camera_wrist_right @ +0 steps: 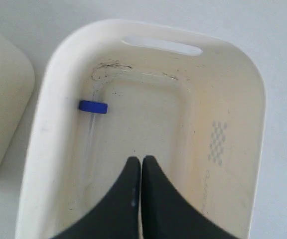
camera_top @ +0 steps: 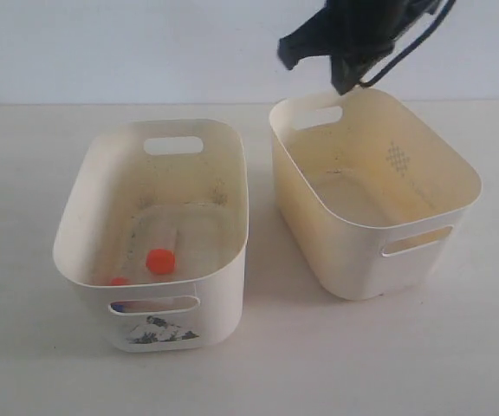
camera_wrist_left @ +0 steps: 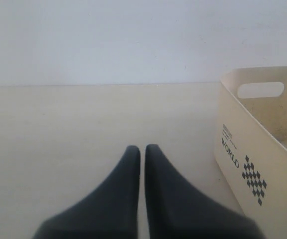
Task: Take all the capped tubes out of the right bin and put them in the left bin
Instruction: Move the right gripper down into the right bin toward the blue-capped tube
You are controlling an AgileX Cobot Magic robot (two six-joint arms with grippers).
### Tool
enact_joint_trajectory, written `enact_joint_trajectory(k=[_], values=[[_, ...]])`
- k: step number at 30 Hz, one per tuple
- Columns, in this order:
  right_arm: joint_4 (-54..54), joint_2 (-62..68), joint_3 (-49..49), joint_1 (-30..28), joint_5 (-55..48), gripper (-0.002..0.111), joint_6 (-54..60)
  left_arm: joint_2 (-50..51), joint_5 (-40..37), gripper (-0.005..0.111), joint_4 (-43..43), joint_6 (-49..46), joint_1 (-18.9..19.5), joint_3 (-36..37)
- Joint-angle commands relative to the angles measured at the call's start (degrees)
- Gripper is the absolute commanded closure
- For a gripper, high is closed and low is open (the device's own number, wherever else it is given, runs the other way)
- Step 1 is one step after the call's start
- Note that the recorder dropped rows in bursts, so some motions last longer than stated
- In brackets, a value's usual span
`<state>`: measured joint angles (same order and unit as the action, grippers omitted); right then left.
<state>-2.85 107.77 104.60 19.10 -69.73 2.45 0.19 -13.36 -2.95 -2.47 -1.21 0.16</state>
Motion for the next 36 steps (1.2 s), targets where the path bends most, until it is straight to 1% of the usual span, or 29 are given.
enact_joint_trajectory(k=[1, 2, 3, 6, 10, 21, 23, 25, 26, 27, 28, 30, 31, 36], values=[[27.0, 0.8, 0.0, -11.2, -0.2, 0.109, 14.3, -0.2, 0.1, 0.102, 0.0, 0.5, 0.1, -0.2], [33.5, 1.4, -0.7, -13.1, -0.2, 0.109, 17.6, -0.2, 0.1, 0.102, 0.0, 0.5, 0.1, -0.2], [35.6, 1.5, -1.6, -14.1, -0.2, 0.109, 19.1, -0.2, 0.1, 0.102, 0.0, 0.5, 0.1, -0.2], [32.8, 2.8, -6.2, -14.6, -0.2, 0.109, 20.0, -0.2, 0.1, 0.102, 0.0, 0.5, 0.1, -0.2], [35.0, 6.7, -9.2, -14.6, -0.2, 0.109, 20.4, -0.2, 0.1, 0.102, 0.0, 0.5, 0.1, -0.2], [36.4, 17.1, -10.0, -14.6, -0.2, 0.109, 20.6, -0.2, 0.1, 0.102, 0.0, 0.5, 0.1, -0.2], [37.1, 18.3, -10.0, -14.6, -0.2, 0.106, 20.6, -0.2, 0.1, 0.102, 0.0, 0.5, 0.1, -0.2], [38.2, 18.9, -10.0, -14.6, -0.2, 0.092, 20.6, -0.2, 0.1, 0.102, 0.0, 0.5, 0.1, -0.2], [38.3, 18.9, -10.0, -14.6, -0.2, 0.077, 20.6, -0.2, 0.1, 0.102, 0.0, 0.5, 0.1, -0.2], [38.3, 18.9, -10.0, -14.6, -0.2, 0.067, 20.6, -0.2, 0.1, 0.102, 0.0, 0.5, 0.1, -0.2], [37.6, 18.9, -10.0, -14.6, -0.2, 0.046, 20.3, -0.2, 0.1, 0.102, 0.0, 0.5, 0.1, -0.2], [36.4, 18.9, -10.0, -14.5, -0.2, 0.027, 18.8, -0.2, 0.1, 0.102, 0.0, 0.5, 0.1, -0.2], [36.4, 18.9, -10.0, -14.5, -0.2, 0.026, 18.8, -0.2, 0.1, 0.102, 0.0, 0.5, 0.1, -0.2], [36.7, 18.9, -10.0, -14.4, -0.2, 0.026, 18.9, -0.2, 0.1, 0.102, 0.0, 0.5, 0.1, -0.2]])
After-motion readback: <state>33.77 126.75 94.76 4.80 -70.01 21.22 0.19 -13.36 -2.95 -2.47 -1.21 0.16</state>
